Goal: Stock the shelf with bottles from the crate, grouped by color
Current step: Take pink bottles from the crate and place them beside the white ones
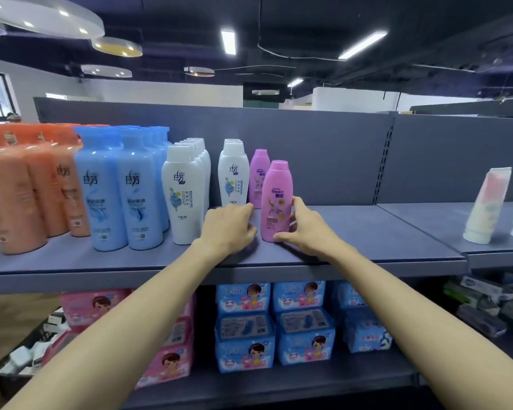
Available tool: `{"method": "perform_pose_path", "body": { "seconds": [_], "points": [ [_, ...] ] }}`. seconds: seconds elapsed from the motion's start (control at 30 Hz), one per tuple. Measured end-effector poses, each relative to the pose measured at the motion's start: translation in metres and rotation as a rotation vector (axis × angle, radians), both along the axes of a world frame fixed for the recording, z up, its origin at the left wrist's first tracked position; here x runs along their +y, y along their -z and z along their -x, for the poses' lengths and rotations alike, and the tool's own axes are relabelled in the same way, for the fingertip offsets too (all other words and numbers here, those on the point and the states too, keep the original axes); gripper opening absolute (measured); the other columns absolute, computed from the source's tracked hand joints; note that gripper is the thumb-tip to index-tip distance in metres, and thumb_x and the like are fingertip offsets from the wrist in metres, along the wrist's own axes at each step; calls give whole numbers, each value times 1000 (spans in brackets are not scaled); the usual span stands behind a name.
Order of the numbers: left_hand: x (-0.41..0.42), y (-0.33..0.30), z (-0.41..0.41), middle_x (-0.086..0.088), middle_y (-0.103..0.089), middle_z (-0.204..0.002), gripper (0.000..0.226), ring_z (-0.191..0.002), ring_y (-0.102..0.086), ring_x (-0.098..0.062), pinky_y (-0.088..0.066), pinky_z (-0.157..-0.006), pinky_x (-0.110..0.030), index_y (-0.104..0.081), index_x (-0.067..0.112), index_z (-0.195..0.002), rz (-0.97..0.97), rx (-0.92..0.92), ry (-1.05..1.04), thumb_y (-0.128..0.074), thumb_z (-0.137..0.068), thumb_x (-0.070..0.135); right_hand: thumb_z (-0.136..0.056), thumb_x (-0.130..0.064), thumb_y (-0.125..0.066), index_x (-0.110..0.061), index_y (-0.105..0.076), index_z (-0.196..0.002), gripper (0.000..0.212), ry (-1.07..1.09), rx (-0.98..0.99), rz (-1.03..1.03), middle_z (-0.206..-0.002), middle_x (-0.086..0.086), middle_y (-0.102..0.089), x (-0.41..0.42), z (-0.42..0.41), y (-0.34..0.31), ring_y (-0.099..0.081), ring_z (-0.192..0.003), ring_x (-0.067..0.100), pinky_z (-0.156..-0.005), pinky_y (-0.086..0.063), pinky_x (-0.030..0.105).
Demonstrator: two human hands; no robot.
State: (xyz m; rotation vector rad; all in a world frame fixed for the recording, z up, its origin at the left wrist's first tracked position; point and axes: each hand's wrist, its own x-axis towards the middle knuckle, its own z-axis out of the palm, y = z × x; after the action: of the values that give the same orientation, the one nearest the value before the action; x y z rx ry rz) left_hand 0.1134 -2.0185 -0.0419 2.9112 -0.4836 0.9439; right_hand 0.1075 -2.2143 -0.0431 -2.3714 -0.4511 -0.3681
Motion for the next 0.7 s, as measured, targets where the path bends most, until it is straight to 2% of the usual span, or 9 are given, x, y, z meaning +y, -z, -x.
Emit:
{"method": "perform_pose_path", "body": {
  "seconds": [0.13,0.2,0.4,0.5,0.7],
  "points": [
    [-5,7,-17,-9,-64,-93,19,-81,-60,-35,-39,-65,-35,-48,15,-92,13,-11,-48,-49,-86,33,-75,-29,-82,-25,-38,-131,71,50,12,2,-105,-4,-63,4,-26,2,-63,-91,17,-86,-54,41],
    [-9,11,-25,-8,-64,-89,18,-78,-59,-34,-35,-62,-34,-42,16,-87,39,-25,-45,-48,-87,32,-73,-32,-81,-26,-40,-126,67,66,16,-9,-104,-6,-64,4,-41,4,-63,-92,18,-87,-53,44],
    [-15,15,-38,0,-62,-74,17,-68,-58,-30,-28,-55,-31,-39,17,-81,68,-144,-11,-47,-85,31,-71,-32,-83,-21,-44,-111,56,100,14,-6,-104,-1,-65,9,-82,5,-64,-90,22,-82,-53,41],
    [-14,17,-40,-1,-61,-73,15,-67,-57,-31,-27,-54,-31,-38,17,-81,78,-165,-23,-47,-84,29,-71,-28,-83,-18,-46,-111,56,95,21,-22,-105,0,-64,13,-99,2,-63,-91,21,-78,-51,35],
    [-13,20,-45,0,-60,-74,11,-68,-54,-29,-33,-56,-32,-44,16,-85,92,-152,-39,-47,-83,27,-68,-26,-84,-20,-43,-117,64,124,13,-100,-102,2,-65,21,-129,8,-65,-90,24,-82,-53,40]
  ]
}}
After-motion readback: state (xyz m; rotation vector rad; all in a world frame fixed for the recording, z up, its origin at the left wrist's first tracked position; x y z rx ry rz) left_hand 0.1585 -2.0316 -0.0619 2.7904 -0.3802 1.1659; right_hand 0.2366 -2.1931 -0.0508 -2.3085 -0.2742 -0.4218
